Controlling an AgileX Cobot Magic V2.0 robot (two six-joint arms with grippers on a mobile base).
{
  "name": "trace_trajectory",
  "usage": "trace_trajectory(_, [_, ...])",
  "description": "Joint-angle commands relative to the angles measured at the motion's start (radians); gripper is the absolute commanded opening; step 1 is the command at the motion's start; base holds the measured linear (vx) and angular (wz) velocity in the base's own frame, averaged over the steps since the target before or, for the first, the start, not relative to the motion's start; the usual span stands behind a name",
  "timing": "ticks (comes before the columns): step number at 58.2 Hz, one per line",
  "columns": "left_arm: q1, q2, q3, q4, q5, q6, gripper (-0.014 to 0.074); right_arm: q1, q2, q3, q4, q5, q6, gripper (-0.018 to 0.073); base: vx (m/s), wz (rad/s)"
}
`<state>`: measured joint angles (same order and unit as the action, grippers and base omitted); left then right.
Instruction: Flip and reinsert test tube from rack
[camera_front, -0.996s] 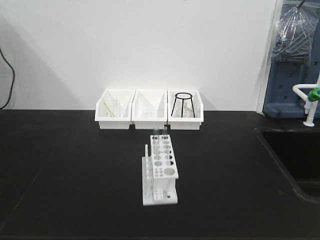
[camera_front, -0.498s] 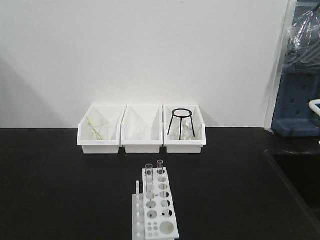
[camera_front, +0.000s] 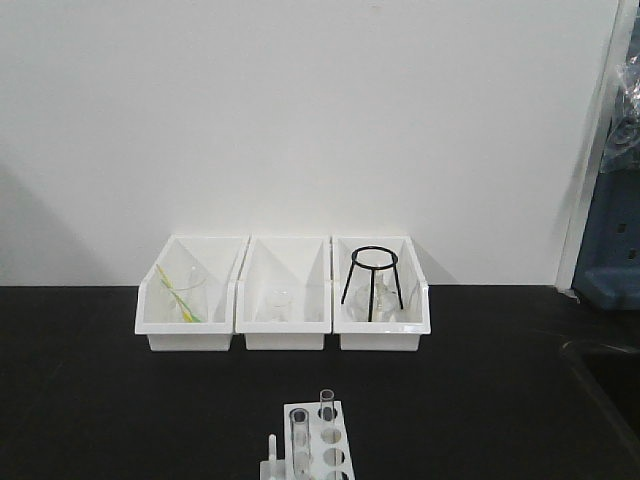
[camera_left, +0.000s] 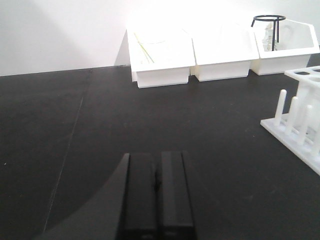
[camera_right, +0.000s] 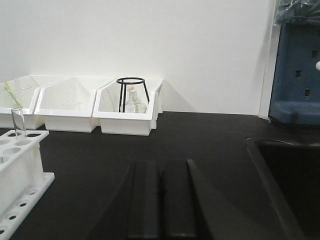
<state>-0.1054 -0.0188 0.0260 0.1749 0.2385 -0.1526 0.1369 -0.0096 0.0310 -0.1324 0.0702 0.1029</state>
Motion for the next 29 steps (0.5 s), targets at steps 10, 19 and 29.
trace_trajectory(10, [0.000, -0.008, -0.004, -0.002, -0.080, -0.009, -0.0006, -0.007, -0.014, 0.002, -0.007, -0.080, -0.009, -0.0011, 0.10, -0.01])
trace_trajectory(19, [0.000, -0.008, -0.004, -0.002, -0.080, -0.009, -0.0006, -0.007, -0.014, 0.002, -0.007, -0.080, -0.009, -0.0011, 0.05, 0.00])
trace_trajectory(29, [0.000, -0.008, -0.004, -0.002, -0.080, -0.009, -0.0006, -0.007, -0.014, 0.000, -0.005, -0.098, -0.007, -0.0011, 0.01, 0.00])
